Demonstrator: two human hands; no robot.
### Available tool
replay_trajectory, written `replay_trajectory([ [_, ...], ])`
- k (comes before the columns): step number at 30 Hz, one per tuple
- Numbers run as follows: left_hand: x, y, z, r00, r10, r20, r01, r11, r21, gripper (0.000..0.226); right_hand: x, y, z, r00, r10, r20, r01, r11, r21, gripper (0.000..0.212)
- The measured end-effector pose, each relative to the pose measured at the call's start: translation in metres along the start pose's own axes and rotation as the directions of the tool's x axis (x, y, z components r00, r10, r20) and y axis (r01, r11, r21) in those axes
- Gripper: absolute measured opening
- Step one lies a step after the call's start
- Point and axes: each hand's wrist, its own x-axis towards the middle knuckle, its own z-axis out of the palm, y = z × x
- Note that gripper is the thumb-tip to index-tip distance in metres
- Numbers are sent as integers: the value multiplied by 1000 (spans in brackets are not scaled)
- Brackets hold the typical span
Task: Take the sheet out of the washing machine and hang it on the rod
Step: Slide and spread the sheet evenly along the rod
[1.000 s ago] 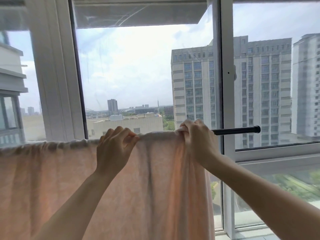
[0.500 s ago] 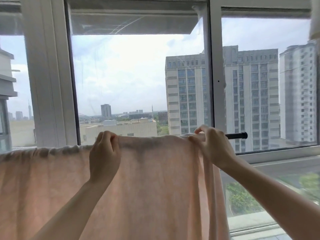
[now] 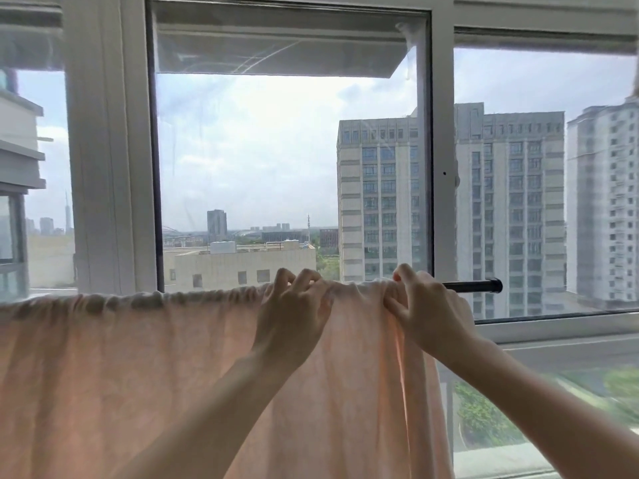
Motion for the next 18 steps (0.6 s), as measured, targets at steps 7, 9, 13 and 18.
replay_trajectory([
  [7, 7, -3, 3, 998, -36, -48, 35, 999, -17, 15, 3, 6, -4, 997, -59, 45, 63, 993, -97, 12],
  [9, 9, -4, -1, 998, -58, -35, 56, 997, -46, 14, 4, 5, -4, 996, -65, 61, 71, 991, -110, 12],
  [13, 14, -10, -6, 993, -112, -34, 106, 985, -133, 14, 6, 5, -3, 996, -55, 66, 61, 994, -90, 19],
  [18, 16, -38, -14, 959, -267, -92, 244, 947, -207, 15, 20, 12, -9, 997, -9, 77, 1, 995, 101, 20],
])
